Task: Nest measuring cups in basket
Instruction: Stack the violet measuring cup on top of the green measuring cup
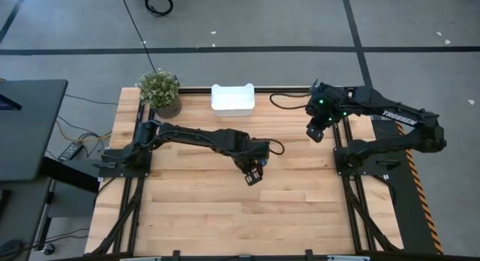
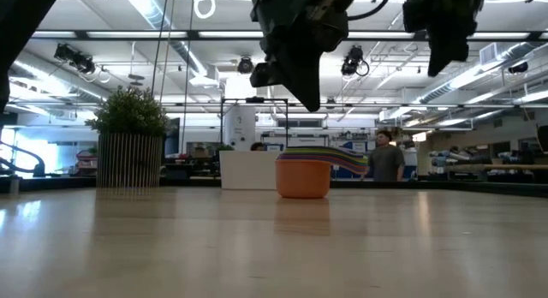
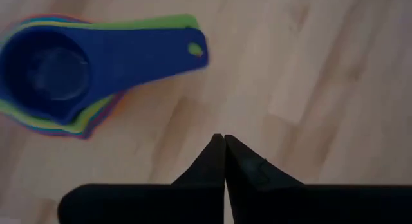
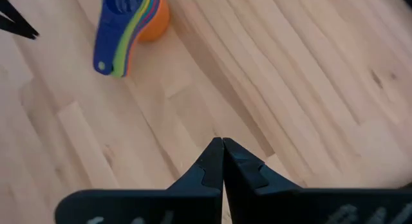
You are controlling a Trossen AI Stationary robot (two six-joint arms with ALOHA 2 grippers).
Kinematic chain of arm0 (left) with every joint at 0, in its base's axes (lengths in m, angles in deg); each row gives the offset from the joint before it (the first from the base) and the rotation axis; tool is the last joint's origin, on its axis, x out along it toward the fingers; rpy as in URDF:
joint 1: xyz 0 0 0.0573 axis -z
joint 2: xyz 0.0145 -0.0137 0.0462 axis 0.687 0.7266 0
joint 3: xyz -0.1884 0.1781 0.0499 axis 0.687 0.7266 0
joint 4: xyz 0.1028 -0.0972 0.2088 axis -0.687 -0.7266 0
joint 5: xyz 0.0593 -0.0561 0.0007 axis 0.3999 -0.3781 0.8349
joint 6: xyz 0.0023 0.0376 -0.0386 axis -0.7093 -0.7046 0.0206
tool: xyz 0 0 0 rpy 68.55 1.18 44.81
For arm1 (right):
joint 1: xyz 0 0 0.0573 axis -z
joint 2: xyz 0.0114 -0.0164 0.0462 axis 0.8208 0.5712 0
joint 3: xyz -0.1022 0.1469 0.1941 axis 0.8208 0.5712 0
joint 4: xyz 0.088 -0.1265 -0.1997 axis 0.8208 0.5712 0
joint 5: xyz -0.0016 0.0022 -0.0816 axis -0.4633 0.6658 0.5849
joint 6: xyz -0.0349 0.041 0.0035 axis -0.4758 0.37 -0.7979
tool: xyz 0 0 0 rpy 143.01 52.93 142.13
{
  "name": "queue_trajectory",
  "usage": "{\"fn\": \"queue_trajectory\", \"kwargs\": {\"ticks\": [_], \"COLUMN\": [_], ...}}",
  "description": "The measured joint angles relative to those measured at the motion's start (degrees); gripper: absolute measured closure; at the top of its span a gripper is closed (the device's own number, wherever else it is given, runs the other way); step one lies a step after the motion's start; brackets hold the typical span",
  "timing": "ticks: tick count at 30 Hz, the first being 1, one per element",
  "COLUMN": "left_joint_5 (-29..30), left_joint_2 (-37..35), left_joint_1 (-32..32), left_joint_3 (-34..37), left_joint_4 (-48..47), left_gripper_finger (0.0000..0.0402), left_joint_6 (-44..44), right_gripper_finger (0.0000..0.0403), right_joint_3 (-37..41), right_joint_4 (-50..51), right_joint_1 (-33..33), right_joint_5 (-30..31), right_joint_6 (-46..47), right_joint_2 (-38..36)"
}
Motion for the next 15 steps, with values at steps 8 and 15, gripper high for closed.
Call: {"fn": "queue_trajectory", "kwargs": {"ticks": [8,15], "left_joint_5": [3.43,4.3], "left_joint_2": [1.15,3.6], "left_joint_1": [0.44,0.61], "left_joint_3": [0.11,0.02], "left_joint_4": [-1.2,1.49], "left_gripper_finger": [0.0397,0.0398], "left_joint_6": [5.16,7.76], "right_gripper_finger": [0.0392,0.0392], "right_joint_3": [12.19,18.2], "right_joint_4": [-13.75,-21.63], "right_joint_1": [-0.01,0.0], "right_joint_5": [-1.4,-2.08], "right_joint_6": [-0.33,-0.33], "right_joint_2": [-0.27,0.2]}}
